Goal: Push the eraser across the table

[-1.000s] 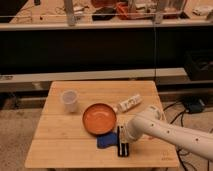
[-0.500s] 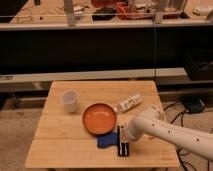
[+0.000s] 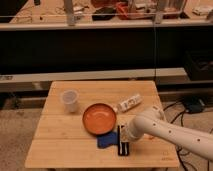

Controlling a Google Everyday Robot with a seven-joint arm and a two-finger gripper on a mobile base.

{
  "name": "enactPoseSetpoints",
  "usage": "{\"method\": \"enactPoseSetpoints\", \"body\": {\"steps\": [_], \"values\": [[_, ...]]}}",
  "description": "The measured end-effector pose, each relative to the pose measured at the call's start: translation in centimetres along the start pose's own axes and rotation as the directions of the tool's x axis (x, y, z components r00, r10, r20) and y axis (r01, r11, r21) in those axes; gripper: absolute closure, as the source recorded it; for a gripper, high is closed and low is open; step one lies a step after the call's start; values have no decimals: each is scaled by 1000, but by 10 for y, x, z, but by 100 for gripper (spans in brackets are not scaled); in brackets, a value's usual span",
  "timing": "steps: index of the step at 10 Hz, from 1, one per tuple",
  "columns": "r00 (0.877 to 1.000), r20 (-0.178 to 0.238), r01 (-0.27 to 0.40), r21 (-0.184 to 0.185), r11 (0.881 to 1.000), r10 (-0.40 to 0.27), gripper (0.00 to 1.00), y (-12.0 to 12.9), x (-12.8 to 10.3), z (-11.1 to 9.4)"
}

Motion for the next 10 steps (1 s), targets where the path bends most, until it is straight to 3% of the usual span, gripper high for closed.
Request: {"method": "enactPoseSetpoints", "body": {"steps": [10], "values": [[1000, 20, -15, 12, 1000, 15, 100, -3, 4, -1]]}}
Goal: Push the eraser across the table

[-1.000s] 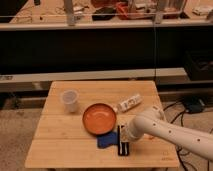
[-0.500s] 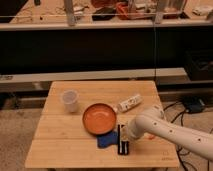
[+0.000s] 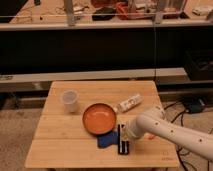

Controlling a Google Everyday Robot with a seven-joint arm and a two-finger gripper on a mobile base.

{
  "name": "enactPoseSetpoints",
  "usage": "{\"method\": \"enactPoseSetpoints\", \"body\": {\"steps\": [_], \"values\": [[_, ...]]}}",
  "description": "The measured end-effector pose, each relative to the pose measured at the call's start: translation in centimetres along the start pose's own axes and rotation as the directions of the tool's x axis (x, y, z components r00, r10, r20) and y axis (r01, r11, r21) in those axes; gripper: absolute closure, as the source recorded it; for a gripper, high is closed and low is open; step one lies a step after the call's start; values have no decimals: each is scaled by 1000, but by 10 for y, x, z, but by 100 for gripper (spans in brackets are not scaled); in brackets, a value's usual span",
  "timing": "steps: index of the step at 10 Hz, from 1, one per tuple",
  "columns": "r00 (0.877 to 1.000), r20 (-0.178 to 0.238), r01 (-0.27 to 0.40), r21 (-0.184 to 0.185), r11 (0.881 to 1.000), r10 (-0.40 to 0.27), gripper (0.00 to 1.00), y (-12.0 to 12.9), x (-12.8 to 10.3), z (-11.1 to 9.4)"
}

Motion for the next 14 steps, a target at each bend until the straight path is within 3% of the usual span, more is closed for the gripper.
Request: {"method": "enactPoseSetpoints", "body": {"steps": [3, 14], "values": [[1000, 17, -14, 9, 1000, 14, 100, -5, 4, 0], [1000, 18, -14, 10, 1000, 14, 100, -5, 4, 0]]}}
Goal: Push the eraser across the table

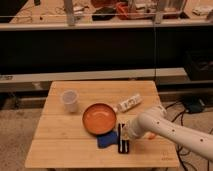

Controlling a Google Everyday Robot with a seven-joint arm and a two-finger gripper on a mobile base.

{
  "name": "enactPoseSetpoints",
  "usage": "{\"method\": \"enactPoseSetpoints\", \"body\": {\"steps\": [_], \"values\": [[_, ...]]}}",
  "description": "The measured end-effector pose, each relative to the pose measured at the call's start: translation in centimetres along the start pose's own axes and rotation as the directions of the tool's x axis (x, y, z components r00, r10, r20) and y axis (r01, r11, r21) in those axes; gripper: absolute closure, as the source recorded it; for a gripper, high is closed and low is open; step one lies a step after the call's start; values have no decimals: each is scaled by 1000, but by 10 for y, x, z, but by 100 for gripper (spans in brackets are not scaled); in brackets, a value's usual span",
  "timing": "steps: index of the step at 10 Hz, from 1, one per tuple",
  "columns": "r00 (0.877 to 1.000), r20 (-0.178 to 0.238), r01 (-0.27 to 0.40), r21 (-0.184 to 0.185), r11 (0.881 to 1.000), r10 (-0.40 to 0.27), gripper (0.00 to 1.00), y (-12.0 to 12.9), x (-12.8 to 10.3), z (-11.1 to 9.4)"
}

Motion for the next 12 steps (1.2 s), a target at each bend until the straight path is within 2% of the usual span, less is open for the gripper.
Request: {"method": "enactPoseSetpoints", "body": {"steps": [7, 12], "values": [[1000, 2, -1, 1, 1000, 1, 100, 0, 0, -1], [1000, 25, -14, 5, 1000, 14, 100, -5, 11, -4]]}}
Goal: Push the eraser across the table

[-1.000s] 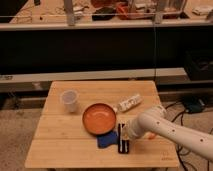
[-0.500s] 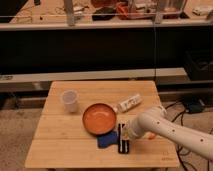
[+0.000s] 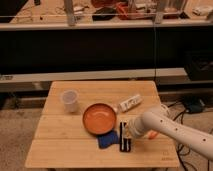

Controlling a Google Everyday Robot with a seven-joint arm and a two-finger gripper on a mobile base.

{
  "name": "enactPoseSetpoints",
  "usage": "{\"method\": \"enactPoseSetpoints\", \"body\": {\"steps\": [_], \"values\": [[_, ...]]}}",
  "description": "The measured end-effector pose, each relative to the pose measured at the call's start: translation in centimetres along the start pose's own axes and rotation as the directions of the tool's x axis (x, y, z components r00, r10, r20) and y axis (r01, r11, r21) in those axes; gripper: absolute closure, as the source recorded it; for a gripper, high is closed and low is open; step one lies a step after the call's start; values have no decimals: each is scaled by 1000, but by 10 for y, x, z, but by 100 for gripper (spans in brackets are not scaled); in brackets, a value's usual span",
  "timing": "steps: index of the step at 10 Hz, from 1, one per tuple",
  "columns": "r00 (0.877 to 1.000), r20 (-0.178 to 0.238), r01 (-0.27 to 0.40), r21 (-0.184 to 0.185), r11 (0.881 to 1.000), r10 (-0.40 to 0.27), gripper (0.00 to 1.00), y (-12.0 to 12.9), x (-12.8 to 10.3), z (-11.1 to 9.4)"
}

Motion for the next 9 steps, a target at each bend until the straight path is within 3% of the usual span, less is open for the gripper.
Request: {"method": "enactPoseSetpoints", "body": {"steps": [5, 9], "values": [[999, 11, -37, -3, 999, 37, 100, 0, 26, -11], [998, 21, -51, -5, 999, 51, 100, -2, 31, -19]]}}
